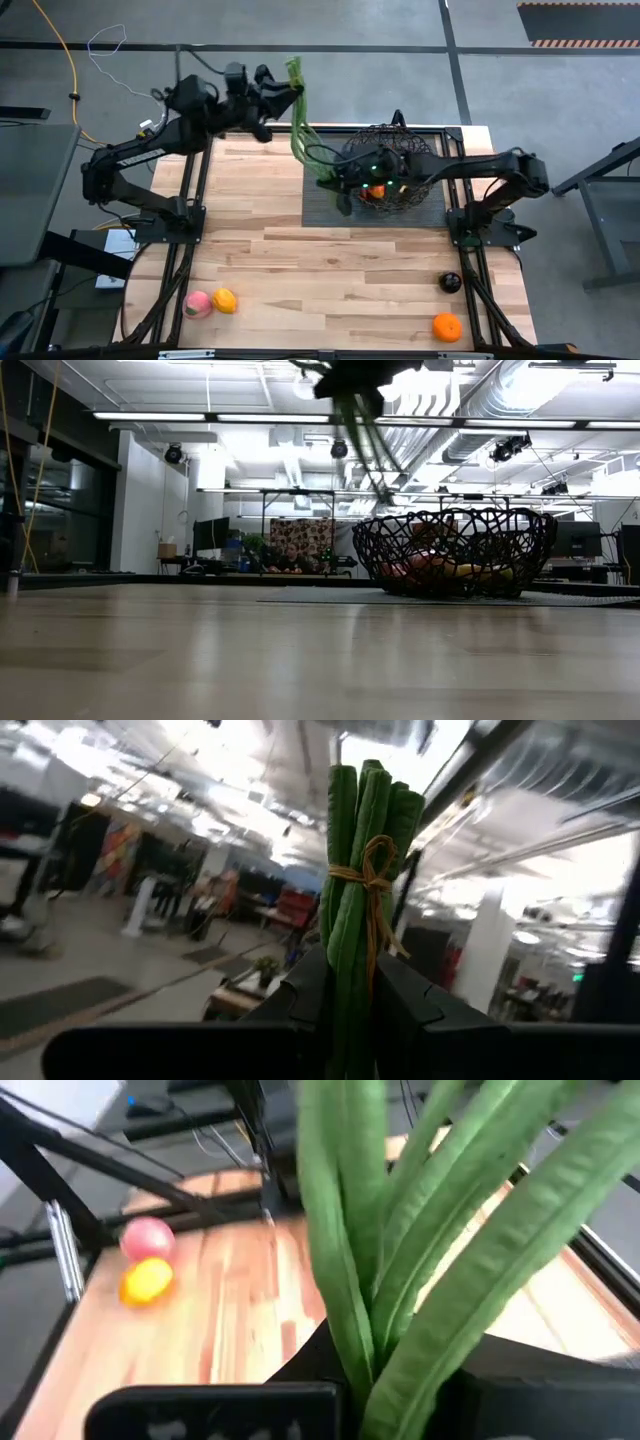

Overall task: Build produce basket
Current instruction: Put the green beans into the black basket

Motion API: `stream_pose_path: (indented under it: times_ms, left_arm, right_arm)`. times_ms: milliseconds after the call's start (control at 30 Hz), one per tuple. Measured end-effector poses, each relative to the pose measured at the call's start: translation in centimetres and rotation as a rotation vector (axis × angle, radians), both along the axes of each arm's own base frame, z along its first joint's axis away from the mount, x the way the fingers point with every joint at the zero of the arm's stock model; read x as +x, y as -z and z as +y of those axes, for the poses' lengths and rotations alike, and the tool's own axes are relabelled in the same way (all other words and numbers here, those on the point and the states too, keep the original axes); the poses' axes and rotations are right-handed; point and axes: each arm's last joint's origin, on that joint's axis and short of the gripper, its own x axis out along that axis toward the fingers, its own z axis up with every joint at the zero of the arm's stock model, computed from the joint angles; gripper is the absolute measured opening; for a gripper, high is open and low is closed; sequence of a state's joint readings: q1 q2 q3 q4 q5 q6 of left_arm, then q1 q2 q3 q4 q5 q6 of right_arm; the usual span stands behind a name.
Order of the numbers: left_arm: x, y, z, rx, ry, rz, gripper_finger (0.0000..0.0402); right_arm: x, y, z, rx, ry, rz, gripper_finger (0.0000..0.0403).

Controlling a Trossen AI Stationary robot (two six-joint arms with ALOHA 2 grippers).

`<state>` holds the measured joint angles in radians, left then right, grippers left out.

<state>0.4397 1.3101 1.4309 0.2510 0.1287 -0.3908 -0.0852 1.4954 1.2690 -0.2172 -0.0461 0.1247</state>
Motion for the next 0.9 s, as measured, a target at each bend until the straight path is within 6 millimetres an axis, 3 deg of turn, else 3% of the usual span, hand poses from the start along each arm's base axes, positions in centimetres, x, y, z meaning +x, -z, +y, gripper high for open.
stream_pose_path:
  times_ms: [367, 633, 900]
  left_arm:
    - [8.6, 2.9, 4.1, -0.071, 0.045, 0.200, 0.0038]
    - [14.8, 5.7, 7.2, -0.167, 0.125, 0.284, 0.0038]
    - [19.5, 11.2, 9.6, -0.304, 0.126, 0.417, 0.0038]
  right_arm:
    - [-7.5, -3.1, 0.5, -0.063, 0.100, 0.183, 0.0003]
    - [-12.6, -4.0, 0.5, -0.103, 0.193, 0.326, 0.0002]
    - [-15.7, -4.2, 0.0, -0.142, 0.266, 0.424, 0.0002]
